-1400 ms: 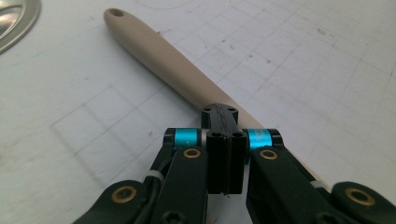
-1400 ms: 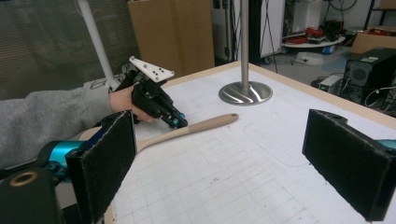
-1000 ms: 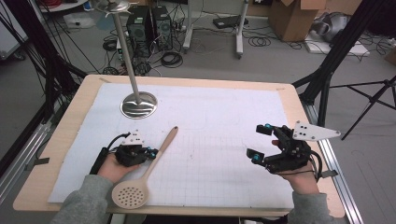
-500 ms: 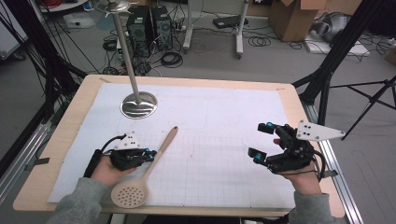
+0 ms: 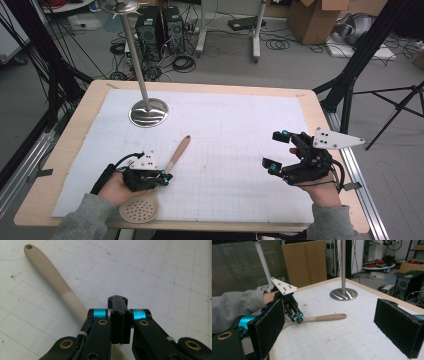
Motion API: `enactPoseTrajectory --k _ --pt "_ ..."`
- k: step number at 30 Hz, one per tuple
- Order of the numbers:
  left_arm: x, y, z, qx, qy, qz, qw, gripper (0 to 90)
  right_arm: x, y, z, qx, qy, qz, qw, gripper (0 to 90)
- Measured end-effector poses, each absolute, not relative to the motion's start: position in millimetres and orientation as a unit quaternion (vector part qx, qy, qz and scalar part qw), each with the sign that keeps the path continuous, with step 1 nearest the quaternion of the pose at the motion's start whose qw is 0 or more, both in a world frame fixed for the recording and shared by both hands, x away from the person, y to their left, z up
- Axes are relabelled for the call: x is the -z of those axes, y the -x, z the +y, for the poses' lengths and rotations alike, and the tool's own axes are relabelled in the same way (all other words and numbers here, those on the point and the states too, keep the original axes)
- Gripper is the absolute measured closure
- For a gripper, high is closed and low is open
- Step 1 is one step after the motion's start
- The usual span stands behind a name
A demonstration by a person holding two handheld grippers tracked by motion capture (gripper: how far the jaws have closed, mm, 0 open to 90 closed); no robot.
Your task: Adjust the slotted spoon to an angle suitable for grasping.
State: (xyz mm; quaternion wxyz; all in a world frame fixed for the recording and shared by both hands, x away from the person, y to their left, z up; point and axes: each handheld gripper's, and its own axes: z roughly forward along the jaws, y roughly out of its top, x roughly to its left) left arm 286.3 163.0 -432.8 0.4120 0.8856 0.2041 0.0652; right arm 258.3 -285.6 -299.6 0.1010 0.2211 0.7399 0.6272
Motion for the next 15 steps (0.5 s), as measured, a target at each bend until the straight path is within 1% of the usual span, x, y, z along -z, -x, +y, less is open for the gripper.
enactPoseTrajectory --k 9,15 --pt "436.3 -284.5 166.5 -0.065 -0.906 0.183 0.375 89.8 299.8 -258.7 -285.0 -0.628 -0.221 0.739 0.102 8.9" --pt "438.6 -287.0 189.6 -0.071 -0.901 0.182 0.387 89.8 300.5 -259.8 -283.4 -0.626 -0.222 0.741 0.097 8.9"
